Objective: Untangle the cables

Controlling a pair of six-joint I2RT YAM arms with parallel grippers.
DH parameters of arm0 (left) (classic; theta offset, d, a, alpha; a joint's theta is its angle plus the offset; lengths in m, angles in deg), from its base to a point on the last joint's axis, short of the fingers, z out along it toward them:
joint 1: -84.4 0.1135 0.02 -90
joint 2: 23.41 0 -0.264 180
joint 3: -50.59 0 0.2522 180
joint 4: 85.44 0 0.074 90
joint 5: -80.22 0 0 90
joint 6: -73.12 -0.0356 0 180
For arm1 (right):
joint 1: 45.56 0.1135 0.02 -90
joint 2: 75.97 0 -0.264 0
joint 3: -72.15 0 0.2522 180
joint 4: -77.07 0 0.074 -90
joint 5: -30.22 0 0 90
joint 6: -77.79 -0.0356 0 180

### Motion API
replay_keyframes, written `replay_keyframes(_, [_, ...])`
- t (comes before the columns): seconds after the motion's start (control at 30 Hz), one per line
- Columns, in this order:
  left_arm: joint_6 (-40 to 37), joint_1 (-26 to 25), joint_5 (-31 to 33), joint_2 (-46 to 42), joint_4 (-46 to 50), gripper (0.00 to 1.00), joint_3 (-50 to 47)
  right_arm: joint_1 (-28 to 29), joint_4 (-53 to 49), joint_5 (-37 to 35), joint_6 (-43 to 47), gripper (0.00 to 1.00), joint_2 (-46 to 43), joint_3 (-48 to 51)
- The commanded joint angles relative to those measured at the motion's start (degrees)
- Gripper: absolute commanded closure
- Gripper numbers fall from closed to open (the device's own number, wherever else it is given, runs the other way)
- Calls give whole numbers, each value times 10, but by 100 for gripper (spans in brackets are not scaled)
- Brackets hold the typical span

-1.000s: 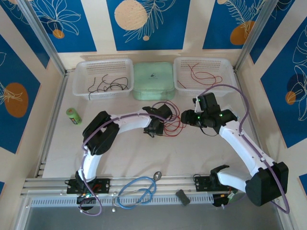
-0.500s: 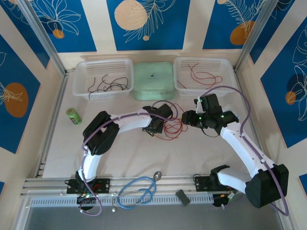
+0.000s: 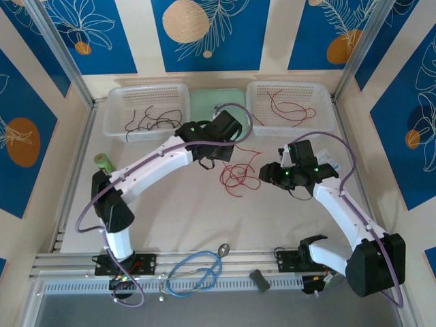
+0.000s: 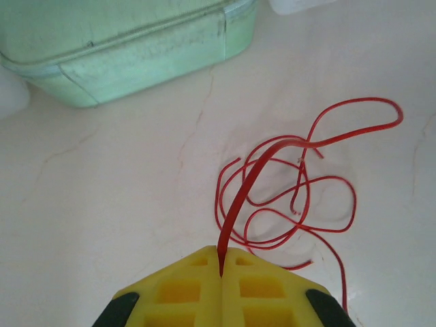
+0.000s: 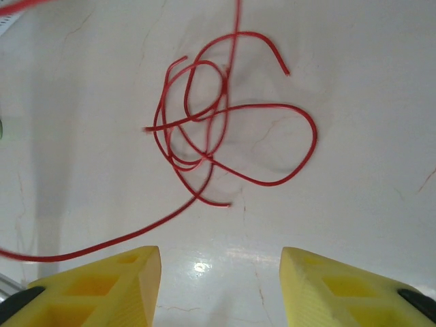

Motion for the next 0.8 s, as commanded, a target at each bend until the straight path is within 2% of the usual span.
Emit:
replay_keyframes(0.0, [-30,-4,-22,-18,35,100,21,-7,29,45,-33,50,-7,19])
replay_keyframes(0.2, [-38,-4,-44,-42,31,100,48,-8,81,77,-80,50,4,48])
replay_keyframes(0.37, [-39,-4,-70,-64,17,100,69,-7,170,111,-163,50,-1,93])
replay_keyframes(0.47, [-41,-4,-84,-75,15,100,79,0,224,97,-201,50,-4,115])
replay_keyframes(0.63, [-44,-4,-96,-87,20,100,87,13,286,51,-186,49,-5,118])
replay_keyframes(0.77, [-45,-4,-97,-94,20,100,83,21,366,49,-157,46,12,119])
